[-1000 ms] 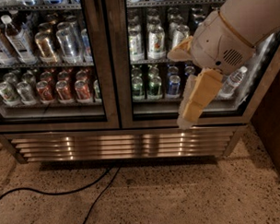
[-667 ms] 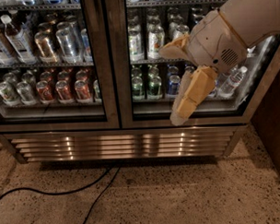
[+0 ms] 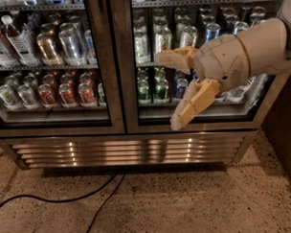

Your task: Open right fridge door

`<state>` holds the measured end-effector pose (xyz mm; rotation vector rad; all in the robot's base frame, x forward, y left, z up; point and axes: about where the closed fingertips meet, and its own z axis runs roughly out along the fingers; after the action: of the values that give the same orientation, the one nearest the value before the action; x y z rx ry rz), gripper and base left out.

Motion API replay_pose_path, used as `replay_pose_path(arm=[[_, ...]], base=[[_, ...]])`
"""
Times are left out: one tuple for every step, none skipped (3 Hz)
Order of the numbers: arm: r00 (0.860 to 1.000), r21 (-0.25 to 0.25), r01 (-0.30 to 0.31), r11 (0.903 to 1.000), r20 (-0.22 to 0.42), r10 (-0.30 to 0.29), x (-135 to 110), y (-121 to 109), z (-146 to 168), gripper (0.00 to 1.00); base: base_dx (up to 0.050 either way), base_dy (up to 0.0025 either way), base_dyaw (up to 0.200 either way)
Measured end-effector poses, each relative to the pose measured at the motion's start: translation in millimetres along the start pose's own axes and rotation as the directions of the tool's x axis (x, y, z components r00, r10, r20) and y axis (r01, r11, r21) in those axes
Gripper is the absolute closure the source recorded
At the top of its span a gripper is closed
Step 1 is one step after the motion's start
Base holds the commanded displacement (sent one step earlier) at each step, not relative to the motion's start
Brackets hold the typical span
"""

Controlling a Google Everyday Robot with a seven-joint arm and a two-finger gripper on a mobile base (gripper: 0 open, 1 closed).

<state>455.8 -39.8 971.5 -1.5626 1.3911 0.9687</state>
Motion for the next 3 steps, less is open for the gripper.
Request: replay_pose_path(arm=[[0.994, -0.005, -0.013, 0.9999, 0.111, 0.013, -11.9, 1.6, -5.4, 0.0], [0.994, -0.005, -0.013, 0.9999, 0.111, 0.013, -11.9, 1.6, -5.4, 0.0], [0.971, -0.069, -0.001, 0.9976, 0.239, 0.018, -11.9, 0.4, 6.8, 0.0]], base=[[0.0, 0.0, 0.0], [0.0, 0.0, 0.0], [0.0, 0.0, 0.0]])
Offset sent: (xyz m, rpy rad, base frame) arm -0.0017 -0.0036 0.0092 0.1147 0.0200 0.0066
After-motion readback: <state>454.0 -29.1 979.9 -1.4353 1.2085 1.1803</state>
